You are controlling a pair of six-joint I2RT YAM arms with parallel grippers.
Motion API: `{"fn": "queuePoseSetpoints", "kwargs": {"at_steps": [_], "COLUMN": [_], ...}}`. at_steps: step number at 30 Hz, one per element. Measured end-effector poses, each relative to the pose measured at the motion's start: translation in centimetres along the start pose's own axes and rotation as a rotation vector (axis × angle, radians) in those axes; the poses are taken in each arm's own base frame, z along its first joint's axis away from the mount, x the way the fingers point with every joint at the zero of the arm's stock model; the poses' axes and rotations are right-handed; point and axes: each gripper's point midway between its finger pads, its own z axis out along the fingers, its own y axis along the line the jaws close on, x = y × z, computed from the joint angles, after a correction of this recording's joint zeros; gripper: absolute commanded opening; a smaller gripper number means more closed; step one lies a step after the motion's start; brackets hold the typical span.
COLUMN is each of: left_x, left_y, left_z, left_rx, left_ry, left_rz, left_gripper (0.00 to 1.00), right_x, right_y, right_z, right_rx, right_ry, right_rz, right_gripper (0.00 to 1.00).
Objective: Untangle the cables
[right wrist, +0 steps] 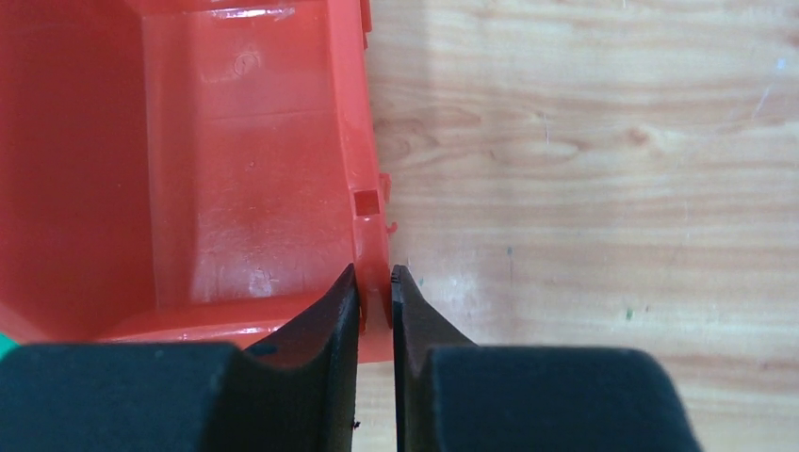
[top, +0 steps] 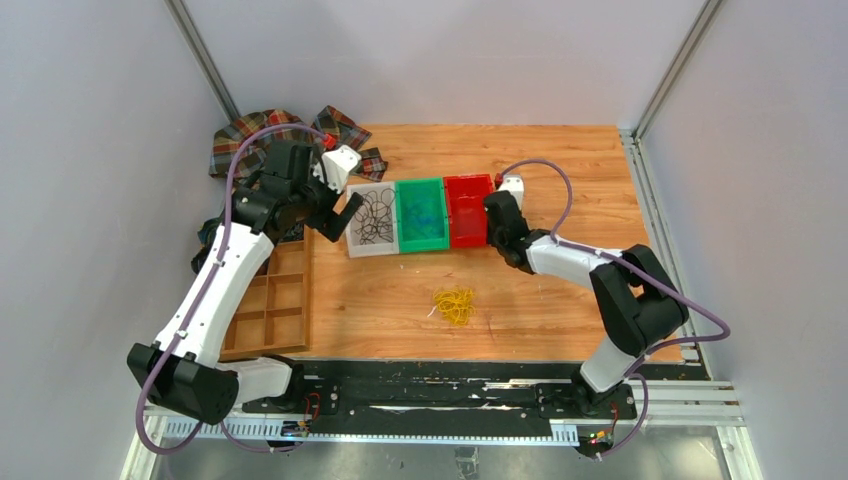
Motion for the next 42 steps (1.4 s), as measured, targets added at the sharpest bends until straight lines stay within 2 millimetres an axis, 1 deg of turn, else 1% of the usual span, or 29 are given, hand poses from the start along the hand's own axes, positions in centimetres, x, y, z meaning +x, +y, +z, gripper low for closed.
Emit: {"fn": "queuePoseSetpoints", "kwargs": {"at_steps": [3, 4, 6, 7, 8, 11, 13, 14, 17, 19, 21, 23, 24, 26, 27, 30, 31, 32, 34, 37, 39, 42], "left_x": [0.2, 0.2, 0.2, 0.1, 0.1, 0.1, 0.2, 0.2, 0.2, 0.2, 0.3, 0.3, 0.4, 0.6, 0.6, 1.0, 1.0, 1.0, 1.0, 1.0, 0.9, 0.9], "left_y": [-0.2, -0.2, -0.2, -0.3, -0.3, -0.3, -0.4, -0.4, -0.7, -0.7, -0.9, -1.0, -1.1, -1.2, -1.3, -1.8, -1.9, -2.0, -2.3, -2.5, -2.8, -3.1], "left_z": [0.1, 0.1, 0.1, 0.1, 0.1, 0.2, 0.4, 0.5, 0.7, 0.6, 0.6, 0.5, 0.5, 0.5, 0.4, 0.4, 0.3, 0.2, -0.1, -0.5, -0.9, -1.4], "left_rx": [0.01, 0.012, 0.015, 0.016, 0.019, 0.021, 0.027, 0.031, 0.044, 0.049, 0.057, 0.066, 0.07, 0.078, 0.083, 0.108, 0.113, 0.12, 0.134, 0.147, 0.157, 0.17], "left_ry": [0.004, 0.004, 0.003, 0.002, 0.001, 0.003, 0.006, 0.007, 0.011, 0.011, 0.013, 0.015, 0.017, 0.022, 0.026, 0.035, 0.035, 0.033, 0.026, 0.016, 0.009, -0.003], "left_rz": [0.008, 0.01, 0.012, 0.014, 0.019, 0.021, 0.021, 0.021, 0.02, 0.02, 0.021, 0.026, 0.029, 0.033, 0.036, 0.045, 0.047, 0.049, 0.056, 0.067, 0.07, 0.073], "left_gripper": [0.98, 0.98, 0.98, 0.98, 0.98, 0.98, 0.98, 0.98, 0.98, 0.98, 0.98, 0.98, 0.98, 0.98, 0.98, 0.98, 0.98, 0.98, 0.98, 0.98, 0.98, 0.98], "right_x": [1.5, 1.9, 2.3, 2.5, 3.2, 3.3, 2.9, 2.5, 0.2, -0.6, -0.7, 0.6, 1.6, 4.0, 5.7, 9.4, 10.3, 10.9, 11.8, 13.0, 13.2, 12.8], "right_y": [-0.2, -0.2, 0.1, 0.3, 0.7, 0.7, 0.3, 0.2, 0.4, 1.0, 2.5, 4.7, 5.8, 7.7, 8.6, 9.6, 10.0, 10.4, 11.3, 12.1, 12.5, 13.0], "right_z": [-0.5, -0.7, -1.1, -1.4, -2.0, -2.5, -3.5, -4.0, -6.1, -7.6, -9.4, -11.3, -12.2, -13.4, -13.9, -14.5, -14.6, -14.6, -14.7, -14.6, -14.6, -14.9], "right_rx": [0.042, 0.054, 0.08, 0.089, 0.119, 0.136, 0.147, 0.144, 0.102, 0.055, -0.028, -0.149, -0.218, -0.341, -0.415, -0.538, -0.574, -0.602, -0.658, -0.708, -0.729, -0.749], "right_ry": [0.036, 0.046, 0.048, 0.047, 0.051, 0.05, 0.043, 0.034, -0.013, -0.03, -0.047, -0.041, -0.033, -0.005, 0.02, 0.09, 0.117, 0.134, 0.158, 0.195, 0.2, 0.186], "right_rz": [0.039, 0.048, 0.066, 0.074, 0.099, 0.114, 0.12, 0.12, 0.12, 0.093, 0.04, -0.031, -0.069, -0.141, -0.182, -0.259, -0.283, -0.299, -0.327, -0.353, -0.357, -0.351], "right_gripper": [0.16, 0.17, 0.23, 0.27, 0.41, 0.55, 0.6, 0.61, 0.62, 0.6, 0.58, 0.55, 0.54, 0.53, 0.53, 0.51, 0.49, 0.45, 0.36, 0.25, 0.18, 0.04]}}
